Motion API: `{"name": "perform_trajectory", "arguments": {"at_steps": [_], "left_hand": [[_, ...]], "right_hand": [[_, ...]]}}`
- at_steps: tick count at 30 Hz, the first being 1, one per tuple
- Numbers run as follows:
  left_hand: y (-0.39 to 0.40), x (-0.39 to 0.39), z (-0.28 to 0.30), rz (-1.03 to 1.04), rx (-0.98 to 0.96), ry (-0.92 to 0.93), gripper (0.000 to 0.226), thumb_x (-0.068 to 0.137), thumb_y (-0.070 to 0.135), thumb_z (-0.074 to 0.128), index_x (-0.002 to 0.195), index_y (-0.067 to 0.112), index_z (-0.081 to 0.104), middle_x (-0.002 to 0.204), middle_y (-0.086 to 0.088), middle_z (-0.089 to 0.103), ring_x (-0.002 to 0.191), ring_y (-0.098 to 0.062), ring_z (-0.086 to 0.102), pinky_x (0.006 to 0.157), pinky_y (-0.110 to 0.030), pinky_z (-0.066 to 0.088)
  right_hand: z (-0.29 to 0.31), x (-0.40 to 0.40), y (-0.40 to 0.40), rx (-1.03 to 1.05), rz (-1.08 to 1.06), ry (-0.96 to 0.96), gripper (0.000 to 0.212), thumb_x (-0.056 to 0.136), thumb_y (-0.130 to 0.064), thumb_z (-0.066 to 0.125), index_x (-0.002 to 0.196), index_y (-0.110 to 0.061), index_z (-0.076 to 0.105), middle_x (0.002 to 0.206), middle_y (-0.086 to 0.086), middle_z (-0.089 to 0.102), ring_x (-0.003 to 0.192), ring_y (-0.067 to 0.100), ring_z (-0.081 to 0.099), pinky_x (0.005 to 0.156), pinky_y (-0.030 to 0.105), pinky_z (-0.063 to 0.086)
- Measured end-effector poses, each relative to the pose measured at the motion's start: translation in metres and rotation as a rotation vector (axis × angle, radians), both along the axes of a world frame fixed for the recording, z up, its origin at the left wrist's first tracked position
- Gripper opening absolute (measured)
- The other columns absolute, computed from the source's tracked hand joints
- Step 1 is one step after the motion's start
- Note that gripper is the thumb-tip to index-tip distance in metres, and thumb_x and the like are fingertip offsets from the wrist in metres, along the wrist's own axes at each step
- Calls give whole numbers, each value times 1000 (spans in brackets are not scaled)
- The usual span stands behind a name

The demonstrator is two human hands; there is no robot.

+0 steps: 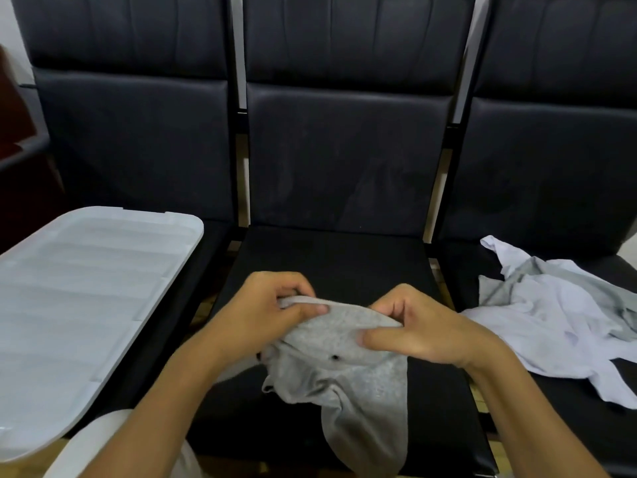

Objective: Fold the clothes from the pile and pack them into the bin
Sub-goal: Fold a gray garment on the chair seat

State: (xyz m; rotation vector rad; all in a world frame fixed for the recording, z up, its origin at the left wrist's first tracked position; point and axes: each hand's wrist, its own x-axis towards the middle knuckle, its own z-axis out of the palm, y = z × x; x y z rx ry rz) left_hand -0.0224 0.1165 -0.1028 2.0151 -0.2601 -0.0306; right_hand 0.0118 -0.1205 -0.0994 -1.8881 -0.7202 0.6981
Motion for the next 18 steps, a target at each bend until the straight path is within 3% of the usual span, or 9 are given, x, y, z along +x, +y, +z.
{"name": "perform_trajectory", "arguments": {"at_steps": [2,5,8,10,12,15,18], "left_hand": [[14,2,-1,99,190,-81,9,83,24,75,76,28,71,78,8,70,78,-7,67,72,-31,55],[28,-1,1,205,239,-233,17,88,13,68,83,29,70,83,16,69,85,-4,66,75,-23,54],[35,-4,-1,295,299,-460,25,89,1,64,96,25,69,84,14,69,85,-4,65,74,-19,51],[38,-5,-3,321,381,-644,26,89,-1,60,105,18,65,89,4,71,82,-7,63,70,-23,51],[39,-6,-5,344,451,-758,24,87,0,58,107,11,65,89,-3,71,76,-11,64,63,-30,54],[42,-7,-2,412,410,-715,24,89,2,53,105,13,67,86,0,70,75,-11,63,62,-33,55],[46,-6,0,413,340,-598,38,92,-3,55,105,32,63,83,19,66,82,-3,61,68,-17,50]], "right_hand": [[2,-1,0,-24,-14,-57,48,90,-18,70,55,-5,40,53,15,35,48,29,32,50,36,24],[7,0,-2,-21,-59,-168,47,90,-21,72,60,-17,36,54,-5,33,50,11,30,51,24,29],[12,1,-9,-79,-144,-223,27,85,-30,76,76,-24,52,54,-1,45,48,12,38,47,25,32],[13,5,-11,-235,-215,-412,22,84,-41,74,75,-30,57,57,0,54,47,8,45,47,27,38],[12,9,-16,-431,-269,-602,45,83,-56,66,58,-22,53,52,-1,50,47,11,45,49,33,41],[6,19,-29,-429,-405,-884,63,85,-65,51,49,-14,51,54,-6,45,56,8,44,50,36,43],[1,22,-40,-195,-553,-1092,42,87,-43,53,62,-13,67,76,-9,59,72,5,51,61,28,48]]}}
